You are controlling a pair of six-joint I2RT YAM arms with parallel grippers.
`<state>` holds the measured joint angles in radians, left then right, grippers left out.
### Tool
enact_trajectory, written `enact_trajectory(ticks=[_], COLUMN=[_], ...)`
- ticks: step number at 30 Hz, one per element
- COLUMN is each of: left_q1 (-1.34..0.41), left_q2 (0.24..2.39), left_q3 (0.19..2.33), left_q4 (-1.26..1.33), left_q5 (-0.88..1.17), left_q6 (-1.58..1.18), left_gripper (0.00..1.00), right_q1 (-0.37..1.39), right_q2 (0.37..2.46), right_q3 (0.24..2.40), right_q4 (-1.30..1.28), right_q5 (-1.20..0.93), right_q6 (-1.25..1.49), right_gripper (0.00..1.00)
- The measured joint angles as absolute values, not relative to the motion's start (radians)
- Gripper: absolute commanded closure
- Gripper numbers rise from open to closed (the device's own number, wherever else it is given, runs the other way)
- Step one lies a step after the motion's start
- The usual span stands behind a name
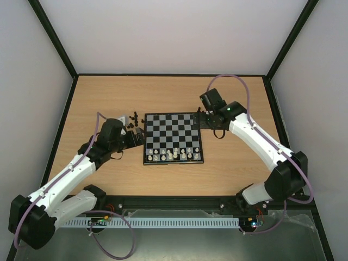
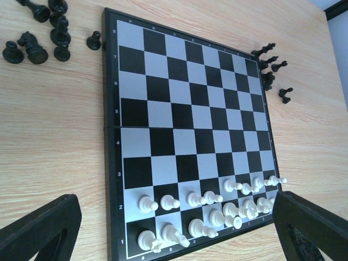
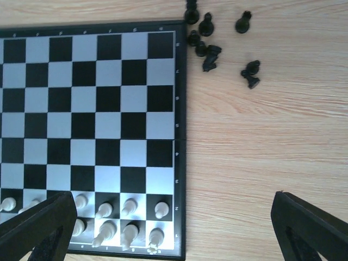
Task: Set up the chess pieces on the board
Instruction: Pick up the chess piece at the center of the board.
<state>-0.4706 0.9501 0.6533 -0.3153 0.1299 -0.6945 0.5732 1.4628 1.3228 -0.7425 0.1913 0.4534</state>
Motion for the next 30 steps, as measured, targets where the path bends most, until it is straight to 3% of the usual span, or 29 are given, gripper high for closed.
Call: enact_trajectory(ticks=[14, 30], left_q1=[-0.509, -0.528], left_q2=[1.003, 1.01], left_q3=[0.657, 0.616], left_q4=[-0.244, -0.146], left_q5=[0.156, 0.165], left_q6=[-0.653, -0.635], left_gripper=[0.01, 0.01], right_q1=[0.349, 0.219], right_q2=[1.428, 1.748], right_q3=[1.291, 1.434], right_q4=[-0.65, -0.584], right_q5=[0.099, 0.059], right_q6=[0.475, 0.484], right_gripper=[0.01, 0.01])
